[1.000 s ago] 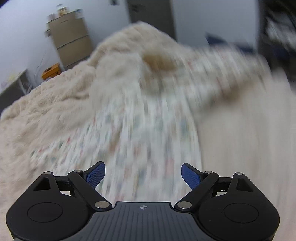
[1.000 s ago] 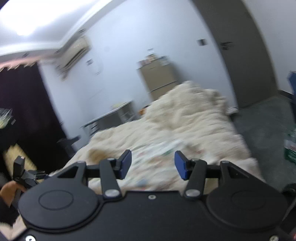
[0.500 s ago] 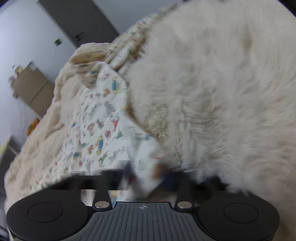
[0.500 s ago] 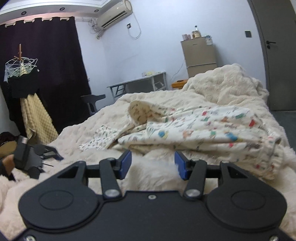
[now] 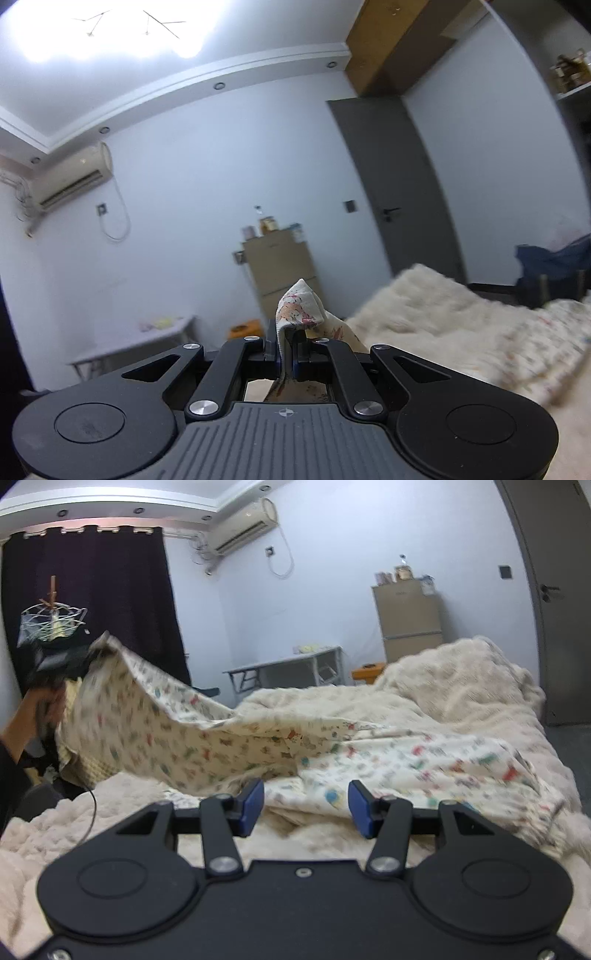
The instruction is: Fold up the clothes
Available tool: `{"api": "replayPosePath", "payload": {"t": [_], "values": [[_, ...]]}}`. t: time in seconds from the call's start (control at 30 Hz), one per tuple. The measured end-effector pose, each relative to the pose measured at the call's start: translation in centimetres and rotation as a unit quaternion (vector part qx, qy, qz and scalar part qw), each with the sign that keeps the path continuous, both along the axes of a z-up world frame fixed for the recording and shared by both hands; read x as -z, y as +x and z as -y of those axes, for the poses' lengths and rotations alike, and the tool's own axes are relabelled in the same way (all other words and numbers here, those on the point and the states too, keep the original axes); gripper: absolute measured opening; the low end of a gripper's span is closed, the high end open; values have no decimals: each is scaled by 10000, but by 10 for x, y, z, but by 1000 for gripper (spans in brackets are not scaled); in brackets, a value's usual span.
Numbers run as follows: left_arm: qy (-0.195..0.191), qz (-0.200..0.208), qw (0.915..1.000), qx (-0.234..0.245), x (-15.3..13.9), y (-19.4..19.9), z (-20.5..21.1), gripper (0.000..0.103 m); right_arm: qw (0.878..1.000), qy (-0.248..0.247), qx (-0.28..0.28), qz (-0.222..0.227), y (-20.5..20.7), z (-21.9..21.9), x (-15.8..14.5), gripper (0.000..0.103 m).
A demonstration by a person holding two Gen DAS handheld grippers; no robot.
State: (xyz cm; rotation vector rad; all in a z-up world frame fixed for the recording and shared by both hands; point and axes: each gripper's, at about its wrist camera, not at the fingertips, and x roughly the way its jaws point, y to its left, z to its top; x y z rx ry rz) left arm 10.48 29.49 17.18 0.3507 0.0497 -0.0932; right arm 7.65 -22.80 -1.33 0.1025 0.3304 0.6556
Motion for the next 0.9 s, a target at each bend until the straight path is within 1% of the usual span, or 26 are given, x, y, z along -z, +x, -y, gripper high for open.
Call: {"api": "replayPosePath", "payload": {"t": [0.07,0.13,0.17,0.2,0.23,0.3,0.37,0.43,0.47,0.5,0.53,0.57,0.6,0.67,0.7,0.73,0.8,0.87,0.9], "values": [[-24,-288,9993,-254,-5,30,-5,3,9997,-178,-132,141,1,-8,-4,50],[22,-562,9970,-530,-2,66,-10,3,9947,-741,-422,582,8,-28,-18,50],[27,-636,9963,-575,0,75,-11,3,9885,-1094,-635,828,14,-41,-24,52],[-12,-682,9962,-548,3,79,-13,3,9836,-1327,-775,946,18,-51,-28,61],[-66,-730,9960,-511,6,84,-15,3,9700,-1852,-1047,1172,33,-72,-33,64],[-181,-804,9956,-439,12,91,-19,3,9513,-2411,-1236,1467,52,-100,-34,65],[-235,-798,9957,-400,14,86,-21,3,9257,-3022,-1566,1652,89,-137,-26,63],[-274,-783,9959,-365,15,79,-24,3,9015,-3615,-1655,1708,120,-166,-11,58],[-294,-776,9959,-348,15,75,-25,3,8984,-3687,-1659,1713,122,-170,-9,53],[-313,-769,9960,-331,16,72,-26,3,8864,-3986,-1663,1664,139,-184,2,46],[-358,-743,9961,-315,13,65,-27,3,8773,-4222,-1672,1555,155,-197,14,40],[-398,-720,9961,-302,8,57,-26,3,8739,-4326,-1664,1465,165,-201,20,21],[-444,-697,9962,-291,3,50,-26,3,8751,-4328,-1634,1419,169,-202,21,2],[-581,-643,9958,-283,-8,39,-31,3,9021,-3825,-1550,1262,175,-192,7,2],[-654,-616,9956,-281,-14,33,-34,3,9087,-3659,-1553,1272,174,-187,2,2],[-753,-578,9951,-259,-22,26,-37,3,9170,-3425,-1523,1364,170,-176,-14,2],[-1049,-473,9932,-156,-42,13,-44,3,9322,-2926,-1447,1564,161,-152,-49,2],[-1399,-401,9894,-17,-64,3,-54,3,9463,-2304,-1513,1689,156,-122,-95,2],[-1616,-402,9860,83,-77,2,-61,3,9493,-2159,-1545,1686,158,-115,-106,2]]}}
